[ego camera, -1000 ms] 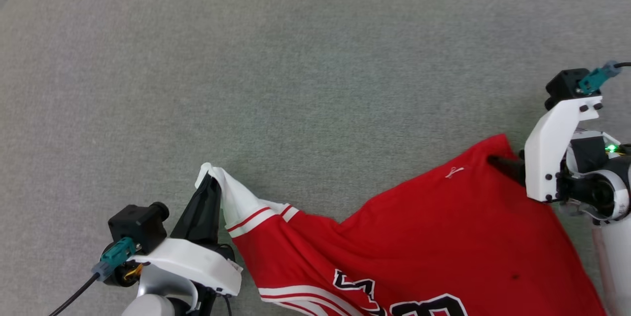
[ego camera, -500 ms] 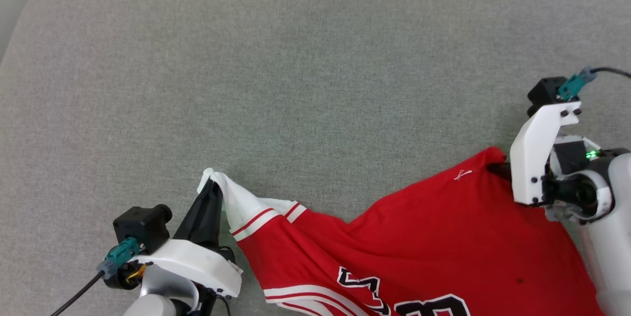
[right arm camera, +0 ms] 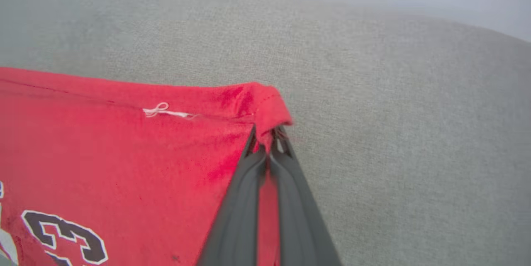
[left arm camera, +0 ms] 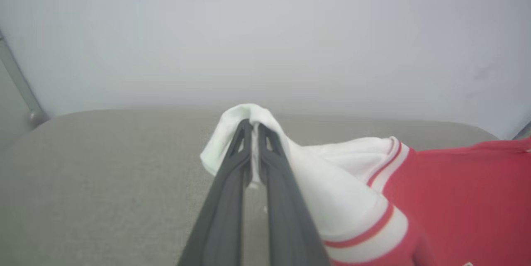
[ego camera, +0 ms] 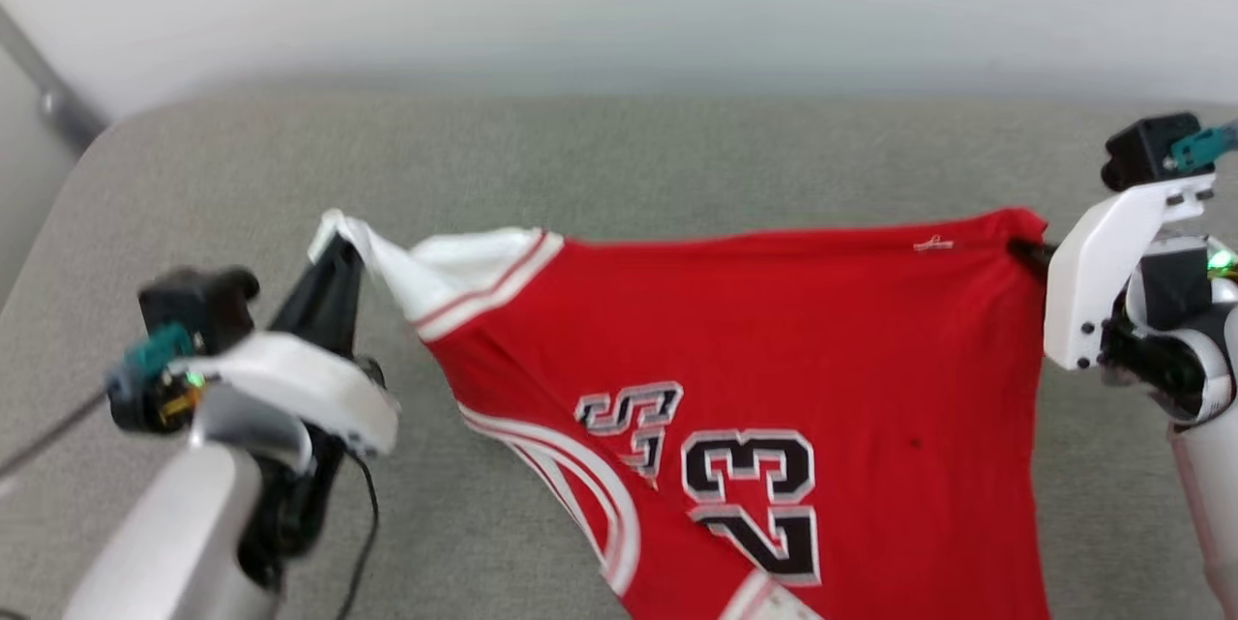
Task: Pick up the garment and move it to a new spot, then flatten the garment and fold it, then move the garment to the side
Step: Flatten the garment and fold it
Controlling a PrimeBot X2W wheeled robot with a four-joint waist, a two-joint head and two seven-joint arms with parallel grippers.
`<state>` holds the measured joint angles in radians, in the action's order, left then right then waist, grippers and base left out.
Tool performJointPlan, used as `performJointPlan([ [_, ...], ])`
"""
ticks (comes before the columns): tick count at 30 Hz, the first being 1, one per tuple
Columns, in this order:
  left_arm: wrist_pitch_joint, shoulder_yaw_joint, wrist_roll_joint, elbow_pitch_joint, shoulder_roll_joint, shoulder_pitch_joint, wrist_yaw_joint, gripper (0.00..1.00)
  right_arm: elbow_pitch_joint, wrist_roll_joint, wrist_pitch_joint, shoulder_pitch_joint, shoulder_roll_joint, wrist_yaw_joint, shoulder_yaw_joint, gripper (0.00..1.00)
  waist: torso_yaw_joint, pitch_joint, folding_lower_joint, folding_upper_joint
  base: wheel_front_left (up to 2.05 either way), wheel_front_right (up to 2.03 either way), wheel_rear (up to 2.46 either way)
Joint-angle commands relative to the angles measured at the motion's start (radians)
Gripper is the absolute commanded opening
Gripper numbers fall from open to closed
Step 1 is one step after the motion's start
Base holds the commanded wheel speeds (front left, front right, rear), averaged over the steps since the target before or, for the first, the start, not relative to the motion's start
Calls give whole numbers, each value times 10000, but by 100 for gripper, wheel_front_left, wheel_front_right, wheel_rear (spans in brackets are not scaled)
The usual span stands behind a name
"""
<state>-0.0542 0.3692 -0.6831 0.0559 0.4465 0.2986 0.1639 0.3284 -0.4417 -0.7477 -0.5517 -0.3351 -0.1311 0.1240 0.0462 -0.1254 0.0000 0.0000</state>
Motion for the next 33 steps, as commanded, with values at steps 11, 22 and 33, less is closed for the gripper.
performJointPlan([
  [11,462,8,579,2887,145,4588,-729,0,704,662,1734,-2474,-31,9,-183,0,-1047,256,0,0,0,0,0],
  [22,-146,-246,1242,5055,386,9680,-1406,0,1234,1513,3319,-5990,-91,13,-573,0,-1374,-2057,0,0,0,0,0],
  [33,-601,-526,1505,5931,676,13057,-1745,0,2044,1835,4678,-9147,128,15,-502,0,-1521,-4663,0,0,0,0,0],
])
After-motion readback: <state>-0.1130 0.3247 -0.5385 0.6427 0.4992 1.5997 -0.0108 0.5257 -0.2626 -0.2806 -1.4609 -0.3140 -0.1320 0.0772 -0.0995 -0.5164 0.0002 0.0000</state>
